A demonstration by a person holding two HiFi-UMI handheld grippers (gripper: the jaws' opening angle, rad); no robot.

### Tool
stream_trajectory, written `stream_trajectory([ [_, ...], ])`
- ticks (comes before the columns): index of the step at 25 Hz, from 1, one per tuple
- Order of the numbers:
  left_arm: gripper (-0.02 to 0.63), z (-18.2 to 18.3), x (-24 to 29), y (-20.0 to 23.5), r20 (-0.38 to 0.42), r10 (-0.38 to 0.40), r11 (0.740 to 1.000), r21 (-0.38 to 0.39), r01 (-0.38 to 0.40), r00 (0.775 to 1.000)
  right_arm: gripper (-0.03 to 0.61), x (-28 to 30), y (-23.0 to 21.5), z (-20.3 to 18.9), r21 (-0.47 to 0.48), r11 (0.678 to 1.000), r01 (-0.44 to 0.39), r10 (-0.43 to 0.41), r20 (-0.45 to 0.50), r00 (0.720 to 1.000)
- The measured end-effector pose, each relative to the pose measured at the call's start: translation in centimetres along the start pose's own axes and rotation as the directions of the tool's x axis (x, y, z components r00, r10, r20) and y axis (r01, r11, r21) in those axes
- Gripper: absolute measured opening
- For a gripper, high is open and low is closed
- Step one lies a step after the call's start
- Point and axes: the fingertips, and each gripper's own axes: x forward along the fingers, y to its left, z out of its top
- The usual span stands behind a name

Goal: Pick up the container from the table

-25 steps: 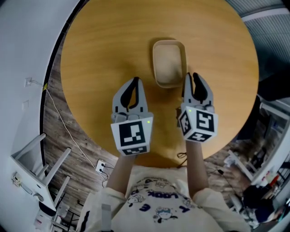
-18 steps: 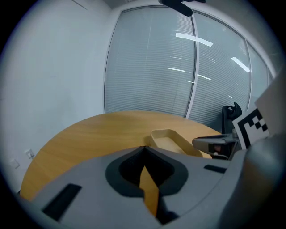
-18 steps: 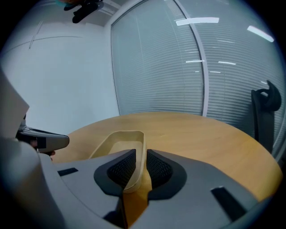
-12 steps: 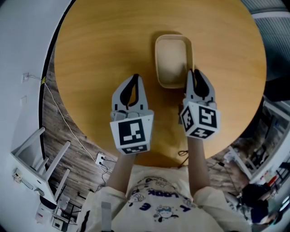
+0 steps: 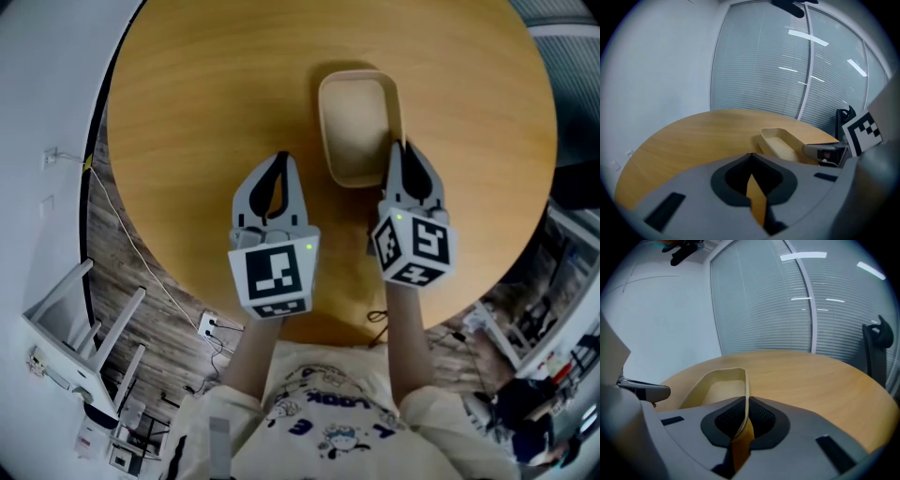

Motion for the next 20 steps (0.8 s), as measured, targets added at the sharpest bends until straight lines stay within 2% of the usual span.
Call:
stream_trajectory([
  [7,0.002,0.6,-0.6,0.6,0.019,0.010,1.000,-0.002,-0.010,1.000,0.017,-0.1,0.2,0.4,0.070,0.998,0.006,-0.007,0.019,1.000],
  [13,0.002,1.7,-2.4,1.0,0.046,0.021,1.000,0.000,-0.021,0.999,0.017,-2.2,0.3,2.1,0.076,0.997,0.014,-0.019,0.058,0.998],
  [20,0.002,5.0,-4.9,1.0,0.143,0.027,0.999,0.018,-0.030,0.989,0.017,-5.4,0.6,5.6,0.080,0.997,0.012,-0.025,0.167,0.986],
])
